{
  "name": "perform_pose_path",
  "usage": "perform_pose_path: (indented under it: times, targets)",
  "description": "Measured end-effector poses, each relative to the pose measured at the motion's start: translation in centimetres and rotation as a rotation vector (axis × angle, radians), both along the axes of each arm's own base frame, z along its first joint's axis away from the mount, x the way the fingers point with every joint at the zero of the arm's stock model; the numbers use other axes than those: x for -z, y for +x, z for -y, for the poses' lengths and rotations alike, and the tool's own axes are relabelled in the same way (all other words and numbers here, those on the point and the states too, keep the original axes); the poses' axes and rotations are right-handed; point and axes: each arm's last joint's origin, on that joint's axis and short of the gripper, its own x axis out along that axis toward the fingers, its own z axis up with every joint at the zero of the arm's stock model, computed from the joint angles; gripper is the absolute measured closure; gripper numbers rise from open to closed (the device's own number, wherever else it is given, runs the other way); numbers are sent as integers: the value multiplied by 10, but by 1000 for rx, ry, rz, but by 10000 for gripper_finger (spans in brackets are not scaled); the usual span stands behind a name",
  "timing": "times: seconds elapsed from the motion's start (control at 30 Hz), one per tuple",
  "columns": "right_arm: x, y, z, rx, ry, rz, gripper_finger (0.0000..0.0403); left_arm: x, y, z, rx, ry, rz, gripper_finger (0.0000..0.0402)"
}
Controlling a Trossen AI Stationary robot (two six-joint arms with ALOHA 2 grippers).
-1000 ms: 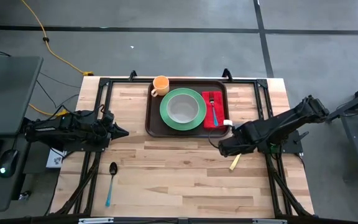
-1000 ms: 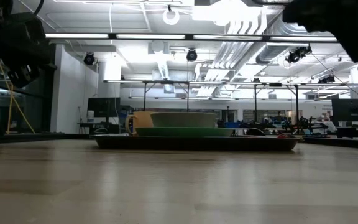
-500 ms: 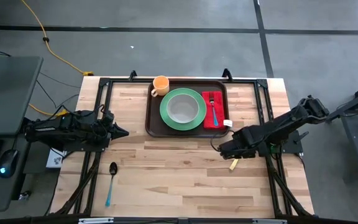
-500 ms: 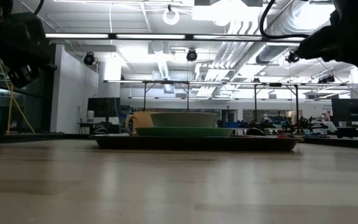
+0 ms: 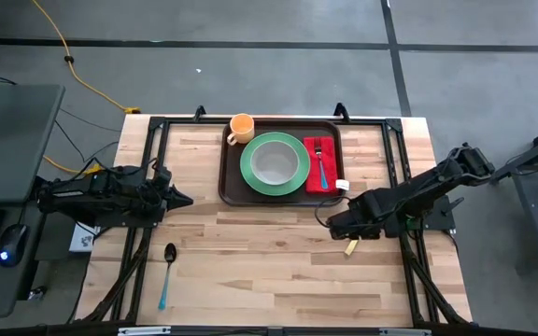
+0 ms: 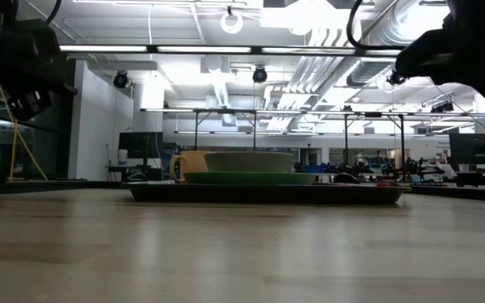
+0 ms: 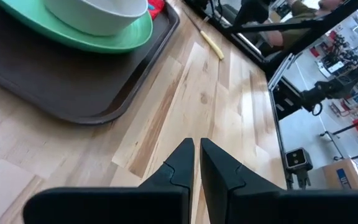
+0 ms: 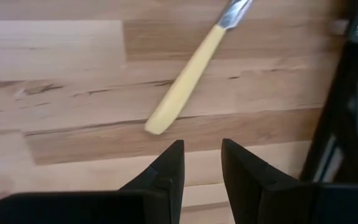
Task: Set up tray
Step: Put the blue spoon on the red table napkin to right of the green plate
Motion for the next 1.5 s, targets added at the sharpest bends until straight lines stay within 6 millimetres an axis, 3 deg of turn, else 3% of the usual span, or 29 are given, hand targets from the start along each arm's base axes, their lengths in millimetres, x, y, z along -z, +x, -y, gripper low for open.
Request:
perform_pose_path:
  times: [0.37,0.77,1.5]
  targets:
    - [0,11,-3,21,29,109,318,5,-3,7,170,-188,-75,346]
    - [0,11,-1,10,-36,130,318,6,-5,8,165,-345,-128,346]
    - [27,4,6,-137,-272,202,318,6,-5,8,165,-353,-131,346]
